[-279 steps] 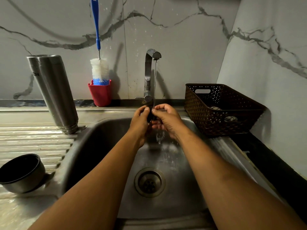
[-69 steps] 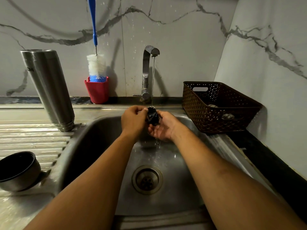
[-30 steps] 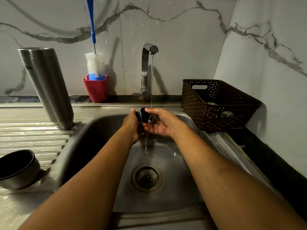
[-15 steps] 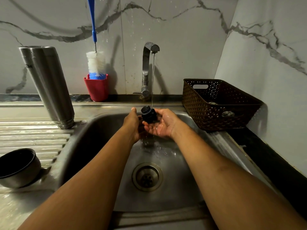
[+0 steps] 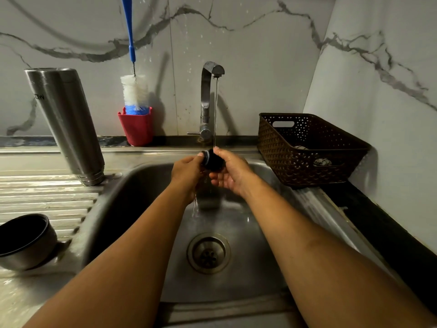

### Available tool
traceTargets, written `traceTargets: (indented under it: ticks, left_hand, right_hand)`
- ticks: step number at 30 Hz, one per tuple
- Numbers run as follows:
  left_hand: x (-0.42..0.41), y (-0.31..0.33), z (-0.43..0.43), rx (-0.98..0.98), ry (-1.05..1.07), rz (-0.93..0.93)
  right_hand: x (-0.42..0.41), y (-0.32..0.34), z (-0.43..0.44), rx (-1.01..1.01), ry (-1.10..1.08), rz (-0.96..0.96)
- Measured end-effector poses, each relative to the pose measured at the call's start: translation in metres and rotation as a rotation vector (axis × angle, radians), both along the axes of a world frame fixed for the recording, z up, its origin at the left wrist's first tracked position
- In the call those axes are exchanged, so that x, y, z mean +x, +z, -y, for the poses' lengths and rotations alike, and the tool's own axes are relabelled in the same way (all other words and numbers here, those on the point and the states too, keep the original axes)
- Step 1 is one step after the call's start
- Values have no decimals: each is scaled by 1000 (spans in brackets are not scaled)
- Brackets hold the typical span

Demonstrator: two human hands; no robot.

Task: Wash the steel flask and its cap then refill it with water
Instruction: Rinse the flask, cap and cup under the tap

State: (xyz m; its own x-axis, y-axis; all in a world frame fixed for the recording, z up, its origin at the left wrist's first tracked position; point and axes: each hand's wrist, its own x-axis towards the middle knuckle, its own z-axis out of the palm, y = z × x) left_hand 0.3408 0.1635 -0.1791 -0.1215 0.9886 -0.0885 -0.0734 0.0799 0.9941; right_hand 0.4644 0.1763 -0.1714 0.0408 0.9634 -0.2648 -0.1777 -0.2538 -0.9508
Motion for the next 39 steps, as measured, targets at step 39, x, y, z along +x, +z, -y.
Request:
traceTargets:
  ticks: [39]
  left_hand:
    - [-33,62,26,-174,-104,-7]
  right_hand:
    - [-6,39,34,97,-4,21]
